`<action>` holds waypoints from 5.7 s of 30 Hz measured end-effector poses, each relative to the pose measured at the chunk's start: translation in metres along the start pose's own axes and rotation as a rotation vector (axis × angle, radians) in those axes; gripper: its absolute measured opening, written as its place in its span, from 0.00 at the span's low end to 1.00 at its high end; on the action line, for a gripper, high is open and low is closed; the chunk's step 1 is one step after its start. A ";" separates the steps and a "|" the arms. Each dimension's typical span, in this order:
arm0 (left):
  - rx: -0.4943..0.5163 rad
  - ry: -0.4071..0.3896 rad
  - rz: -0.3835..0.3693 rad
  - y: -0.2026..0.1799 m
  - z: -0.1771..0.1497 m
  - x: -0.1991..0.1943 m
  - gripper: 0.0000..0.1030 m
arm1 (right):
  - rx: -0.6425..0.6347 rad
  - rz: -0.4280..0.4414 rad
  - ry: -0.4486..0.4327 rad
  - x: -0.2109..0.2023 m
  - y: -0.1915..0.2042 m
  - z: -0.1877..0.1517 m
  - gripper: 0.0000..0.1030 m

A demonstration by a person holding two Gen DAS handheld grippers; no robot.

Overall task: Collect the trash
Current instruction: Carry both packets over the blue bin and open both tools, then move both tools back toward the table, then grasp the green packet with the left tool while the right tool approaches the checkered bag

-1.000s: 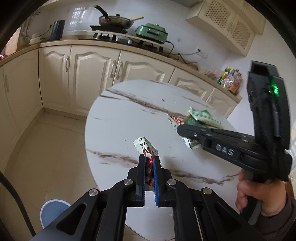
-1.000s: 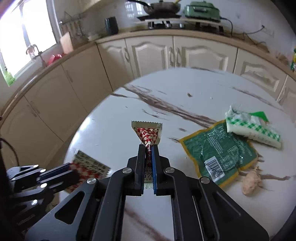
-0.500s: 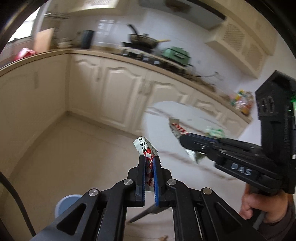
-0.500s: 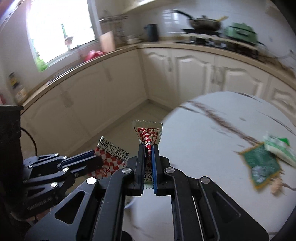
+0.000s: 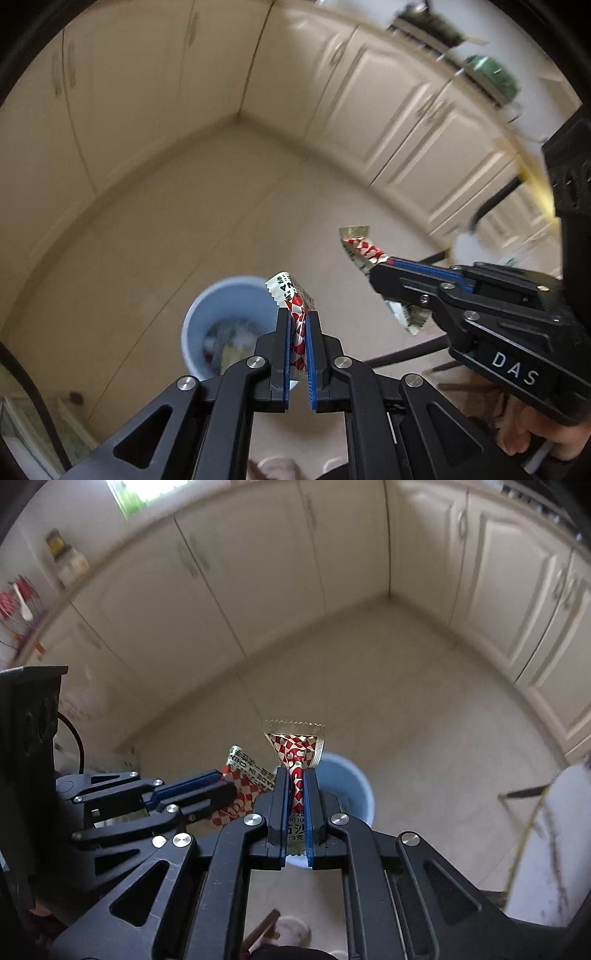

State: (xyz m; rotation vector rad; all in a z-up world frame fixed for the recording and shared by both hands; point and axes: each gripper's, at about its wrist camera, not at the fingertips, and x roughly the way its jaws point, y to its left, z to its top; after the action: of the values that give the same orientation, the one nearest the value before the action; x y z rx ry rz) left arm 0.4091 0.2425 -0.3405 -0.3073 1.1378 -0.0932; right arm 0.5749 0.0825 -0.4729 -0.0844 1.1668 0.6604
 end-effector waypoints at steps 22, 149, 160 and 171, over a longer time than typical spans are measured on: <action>-0.161 0.239 0.129 0.055 0.050 0.152 0.32 | 0.125 0.096 0.261 0.158 -0.040 -0.021 0.12; 0.774 -0.066 -0.147 -0.542 0.082 0.129 0.56 | 0.546 -0.512 -0.278 -0.377 -0.403 -0.185 1.00; 0.679 -0.093 -0.112 -0.486 0.072 0.095 0.47 | 0.403 -0.445 -0.184 -0.344 -0.431 -0.140 1.00; 0.597 -0.092 -0.191 -0.450 0.059 0.069 0.31 | 0.270 -0.440 -0.104 -0.315 -0.444 -0.102 1.00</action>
State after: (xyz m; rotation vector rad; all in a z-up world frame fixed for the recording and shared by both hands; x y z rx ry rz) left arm 0.5286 -0.1907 -0.2486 0.1128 0.9382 -0.5692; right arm 0.6504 -0.4544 -0.3607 -0.0743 1.0801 0.1157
